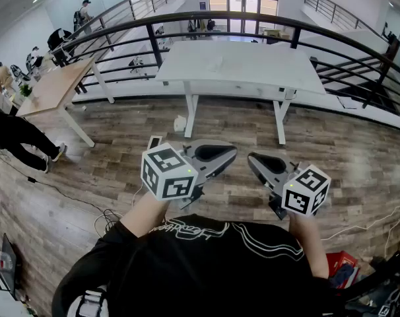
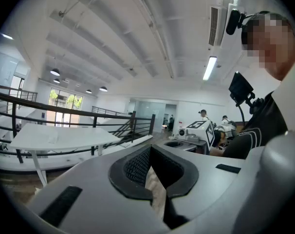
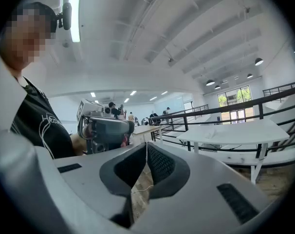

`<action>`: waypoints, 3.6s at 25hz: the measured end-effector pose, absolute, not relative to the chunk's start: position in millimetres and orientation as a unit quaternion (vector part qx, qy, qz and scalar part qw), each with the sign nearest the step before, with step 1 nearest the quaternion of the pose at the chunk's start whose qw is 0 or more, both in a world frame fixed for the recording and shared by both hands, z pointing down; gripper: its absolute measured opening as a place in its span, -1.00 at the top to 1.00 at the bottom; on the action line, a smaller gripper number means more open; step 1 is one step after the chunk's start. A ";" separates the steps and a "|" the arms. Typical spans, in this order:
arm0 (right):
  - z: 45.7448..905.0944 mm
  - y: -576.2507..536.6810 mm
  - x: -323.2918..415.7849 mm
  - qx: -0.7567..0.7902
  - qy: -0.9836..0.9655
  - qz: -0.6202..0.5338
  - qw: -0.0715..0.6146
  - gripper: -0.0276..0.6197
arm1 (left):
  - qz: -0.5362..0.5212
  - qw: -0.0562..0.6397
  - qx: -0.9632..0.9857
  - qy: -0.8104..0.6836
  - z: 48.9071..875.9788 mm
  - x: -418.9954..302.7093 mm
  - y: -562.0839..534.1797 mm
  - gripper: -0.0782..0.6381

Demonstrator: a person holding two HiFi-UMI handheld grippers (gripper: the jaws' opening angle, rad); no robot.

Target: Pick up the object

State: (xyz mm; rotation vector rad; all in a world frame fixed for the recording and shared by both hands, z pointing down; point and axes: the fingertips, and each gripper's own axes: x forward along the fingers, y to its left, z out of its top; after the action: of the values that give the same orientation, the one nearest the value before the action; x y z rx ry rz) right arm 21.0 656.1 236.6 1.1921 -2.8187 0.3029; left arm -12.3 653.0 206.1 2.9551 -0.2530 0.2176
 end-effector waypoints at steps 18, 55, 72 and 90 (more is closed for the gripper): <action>229.2 661.6 27.2 0.379 -0.920 0.101 0.006 0.85 | 0.054 0.112 0.988 -0.091 207.7 -14.7 649.8 0.76; 286.6 504.6 5.4 0.353 -0.920 0.169 0.008 0.85 | 0.050 0.172 0.976 -0.125 264.7 -41.0 498.6 0.76; 296.4 193.9 9.0 0.381 -0.902 0.204 0.021 0.85 | 0.085 0.200 0.971 -0.098 288.6 -31.2 174.2 0.76; 310.4 94.6 25.3 0.376 -0.900 0.218 0.026 0.85 | 0.092 0.209 0.970 -0.086 299.1 -6.9 74.7 0.76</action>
State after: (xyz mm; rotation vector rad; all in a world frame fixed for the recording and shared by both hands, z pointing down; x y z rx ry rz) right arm 25.3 94.6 310.4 1.1611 -2.7822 0.6743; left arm -6.9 74.7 299.1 2.6982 -0.2402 0.2546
